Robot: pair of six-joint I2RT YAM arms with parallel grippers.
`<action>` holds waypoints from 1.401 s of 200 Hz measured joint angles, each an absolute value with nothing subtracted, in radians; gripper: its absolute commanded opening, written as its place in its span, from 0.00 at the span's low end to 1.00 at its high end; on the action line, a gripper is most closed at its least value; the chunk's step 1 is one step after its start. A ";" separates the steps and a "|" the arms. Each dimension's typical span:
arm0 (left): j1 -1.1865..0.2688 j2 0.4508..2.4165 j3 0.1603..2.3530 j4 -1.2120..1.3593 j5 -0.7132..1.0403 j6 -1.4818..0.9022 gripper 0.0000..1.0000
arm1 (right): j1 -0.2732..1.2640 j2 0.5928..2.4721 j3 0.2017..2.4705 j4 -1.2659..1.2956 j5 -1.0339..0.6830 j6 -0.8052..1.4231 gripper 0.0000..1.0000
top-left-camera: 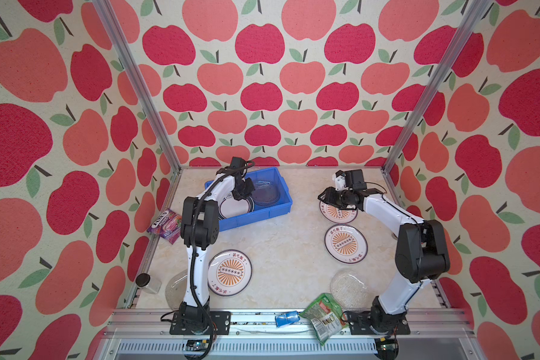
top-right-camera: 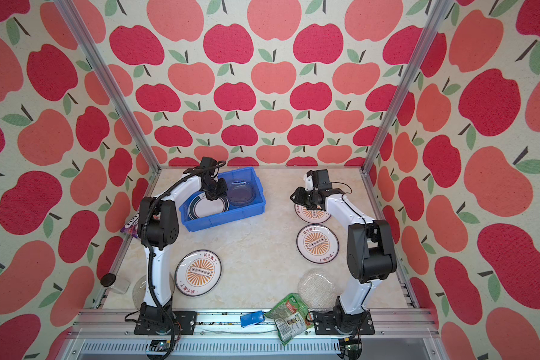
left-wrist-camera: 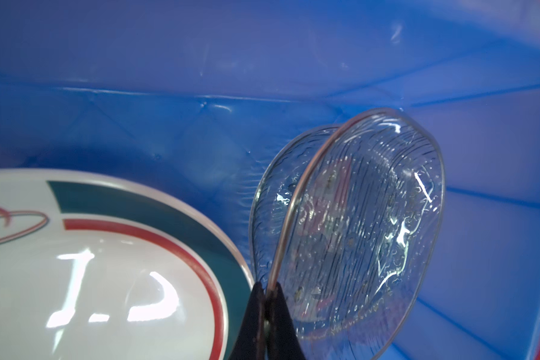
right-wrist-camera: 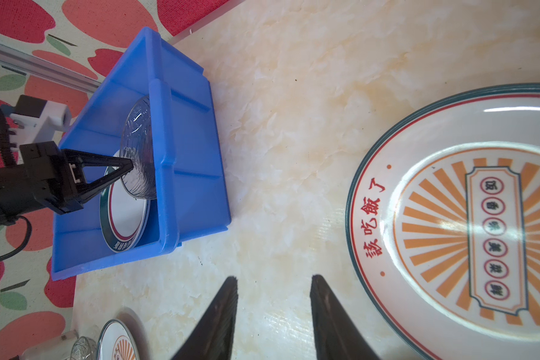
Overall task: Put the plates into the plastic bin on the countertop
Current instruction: 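Lower the glass dish into the bin with the left gripper, then open the left gripper on the dish while the right gripper moves toward the sunburst plate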
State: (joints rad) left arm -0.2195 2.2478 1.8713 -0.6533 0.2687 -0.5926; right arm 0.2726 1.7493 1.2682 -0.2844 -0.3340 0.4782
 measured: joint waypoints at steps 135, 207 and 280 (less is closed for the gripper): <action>-0.239 2.255 1.904 -0.597 0.302 -0.627 0.79 | 0.287 1.749 1.279 -0.286 -0.365 0.477 0.45; -0.279 2.109 1.938 -0.606 0.208 -0.520 0.99 | 0.393 1.719 1.290 -0.292 -0.366 0.470 0.45; -0.274 2.192 1.960 -0.615 0.162 -0.484 0.54 | 0.430 1.722 1.291 -0.292 -0.373 0.470 0.43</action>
State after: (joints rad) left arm -0.2745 2.1918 1.9602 -0.6147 0.1619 -0.4839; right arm 0.4301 1.7218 1.2911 -0.2924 -0.3733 0.4702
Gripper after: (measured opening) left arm 0.554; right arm 0.432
